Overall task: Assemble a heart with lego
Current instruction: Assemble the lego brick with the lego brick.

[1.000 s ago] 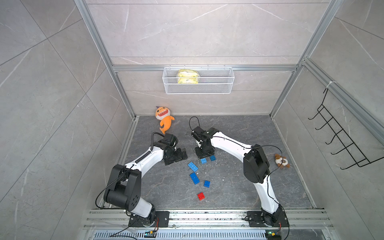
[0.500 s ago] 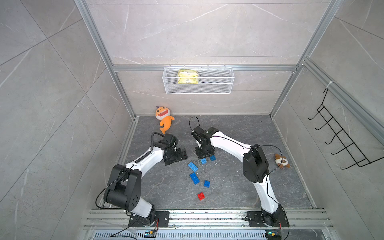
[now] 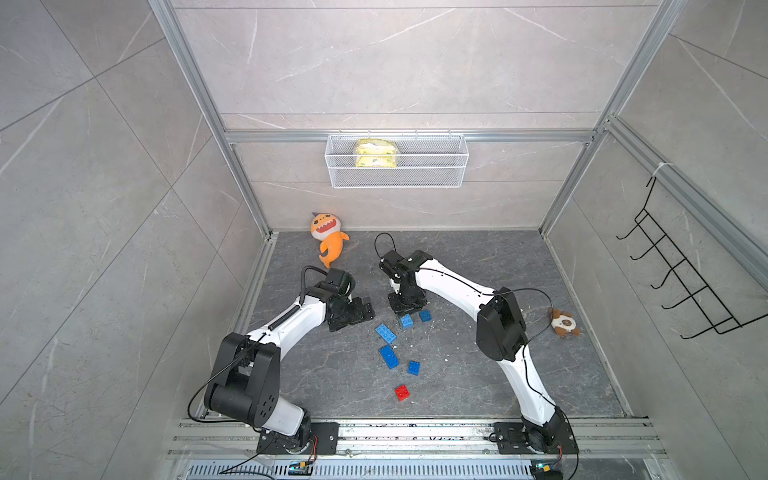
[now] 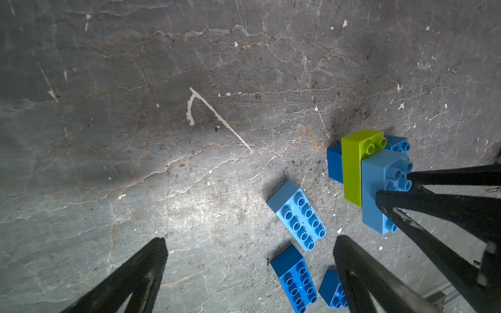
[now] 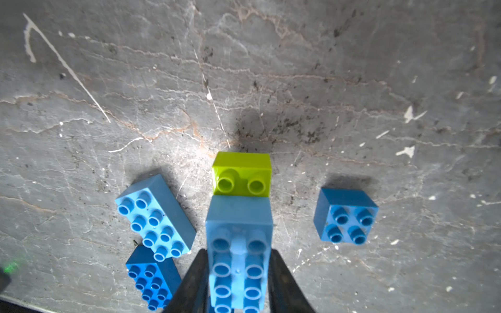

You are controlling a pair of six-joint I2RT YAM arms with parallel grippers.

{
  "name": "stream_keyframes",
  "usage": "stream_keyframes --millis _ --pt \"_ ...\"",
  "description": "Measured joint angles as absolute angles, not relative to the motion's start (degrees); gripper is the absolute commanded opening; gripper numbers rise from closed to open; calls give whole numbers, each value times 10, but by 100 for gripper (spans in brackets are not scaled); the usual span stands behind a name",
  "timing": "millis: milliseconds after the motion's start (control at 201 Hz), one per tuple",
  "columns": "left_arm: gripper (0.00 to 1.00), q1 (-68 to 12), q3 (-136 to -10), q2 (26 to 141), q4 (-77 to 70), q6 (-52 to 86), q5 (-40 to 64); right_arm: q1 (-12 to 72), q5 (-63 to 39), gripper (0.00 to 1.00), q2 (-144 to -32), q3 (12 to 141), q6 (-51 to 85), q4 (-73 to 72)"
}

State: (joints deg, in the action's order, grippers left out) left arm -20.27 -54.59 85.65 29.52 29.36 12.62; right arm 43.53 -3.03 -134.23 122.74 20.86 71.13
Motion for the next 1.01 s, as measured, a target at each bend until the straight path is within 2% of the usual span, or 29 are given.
stream_keyframes --millis 199,374,528,628,727,772,1007 --pt "100 -203 -537 844 295 294 126 435 -30 41 -1372 1278 201 755" --pt "100 -203 -536 841 295 296 126 435 -25 58 -1374 1277 195 767" --pt "100 -203 -538 841 295 301 127 435 -15 62 -1357 1282 197 771" --pt "100 -204 -540 835 295 307 127 435 -13 58 -1327 1271 197 757" --pt "100 -206 -541 822 295 315 127 435 -13 39 -1278 1234 192 724" --pt "100 -207 -541 816 295 318 126 435 -15 34 -1256 1212 195 705" --pt "100 -213 -540 797 295 341 125 435 -29 33 -1225 1160 183 640"
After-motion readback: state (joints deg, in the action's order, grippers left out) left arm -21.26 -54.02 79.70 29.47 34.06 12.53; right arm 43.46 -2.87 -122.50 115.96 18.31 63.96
